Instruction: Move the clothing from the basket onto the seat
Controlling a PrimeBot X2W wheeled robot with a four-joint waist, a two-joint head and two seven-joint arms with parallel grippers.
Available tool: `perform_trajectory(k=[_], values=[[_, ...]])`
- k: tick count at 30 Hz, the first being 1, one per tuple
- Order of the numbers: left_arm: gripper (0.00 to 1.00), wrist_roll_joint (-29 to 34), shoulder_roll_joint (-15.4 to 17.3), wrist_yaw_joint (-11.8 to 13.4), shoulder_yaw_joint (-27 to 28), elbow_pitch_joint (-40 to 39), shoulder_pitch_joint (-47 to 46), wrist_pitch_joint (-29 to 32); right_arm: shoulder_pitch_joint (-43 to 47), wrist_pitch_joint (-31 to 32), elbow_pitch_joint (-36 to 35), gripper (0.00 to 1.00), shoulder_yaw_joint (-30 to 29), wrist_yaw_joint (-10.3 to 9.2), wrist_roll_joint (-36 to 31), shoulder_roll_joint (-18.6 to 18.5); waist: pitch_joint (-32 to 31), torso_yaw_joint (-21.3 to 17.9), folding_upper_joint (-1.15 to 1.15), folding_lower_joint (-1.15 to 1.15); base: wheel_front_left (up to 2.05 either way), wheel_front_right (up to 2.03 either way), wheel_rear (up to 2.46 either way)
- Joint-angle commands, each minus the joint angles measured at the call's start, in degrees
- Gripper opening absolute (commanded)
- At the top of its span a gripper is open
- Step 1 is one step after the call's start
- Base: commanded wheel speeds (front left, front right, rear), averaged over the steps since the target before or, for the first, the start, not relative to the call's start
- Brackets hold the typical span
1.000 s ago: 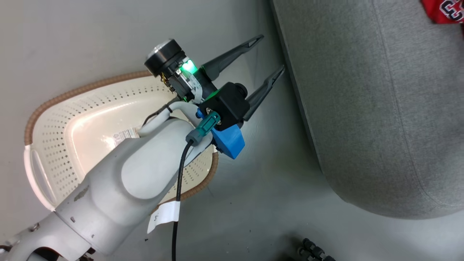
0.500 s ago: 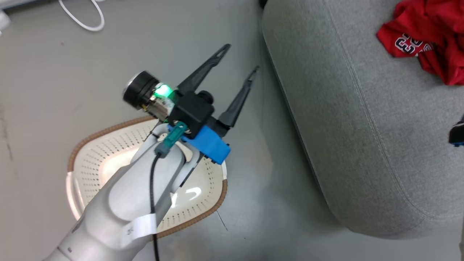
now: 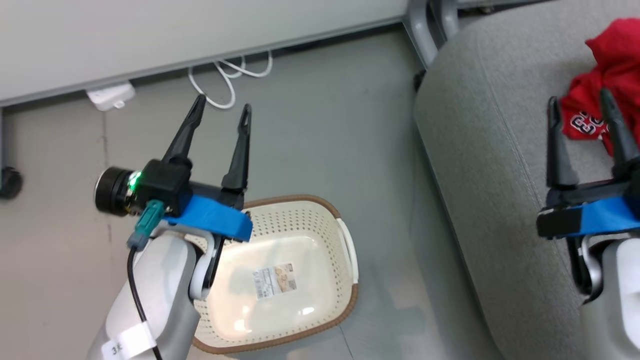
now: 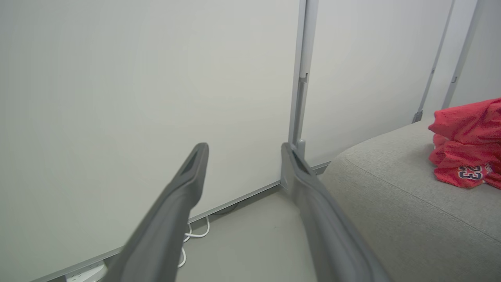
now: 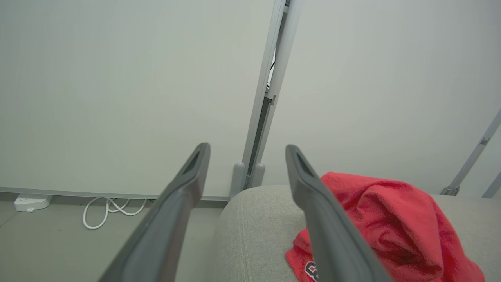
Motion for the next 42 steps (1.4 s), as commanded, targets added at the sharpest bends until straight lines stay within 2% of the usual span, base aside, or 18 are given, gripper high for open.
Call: perform_trajectory(k=[1,8,16,24,42], values=[[1.00,0.8,-0.3,-0.4,1.8,-0.4,2.1,-0.1,1.8,-0.2,-0.6,1.00,0.9,0.01,0.6,0.4,-3.1,3.0,0.00,0.01,0.00,0.00,0.00],[1.00,3.3,-2.2,-1.7,9.5,-2.4,9.3,-0.1,6.0,-0.2,-1.0,1.00,2.7,0.01,1.5,2.5,-7.3,6.1,0.00,0.01,0.00,0.00,0.00],[1.00,5.7,-4.4,-3.6,15.3,-3.8,16.3,-0.1,11.5,-0.2,-0.3,1.00,2.8,0.01,2.6,4.4,-11.8,8.4,0.00,0.01,0.00,0.00,0.00],[1.00,7.2,-5.9,-5.3,18.0,-3.5,20.4,-0.1,16.0,-0.2,0.3,1.00,2.7,0.01,3.2,5.3,-14.4,9.9,0.00,0.01,0.00,0.00,0.00],[1.00,7.0,-6.7,-6.5,20.3,-3.7,24.8,-0.1,20.7,-0.2,1.0,1.00,3.0,0.01,4.6,6.2,-16.7,11.7,0.00,0.01,0.00,0.00,0.00]])
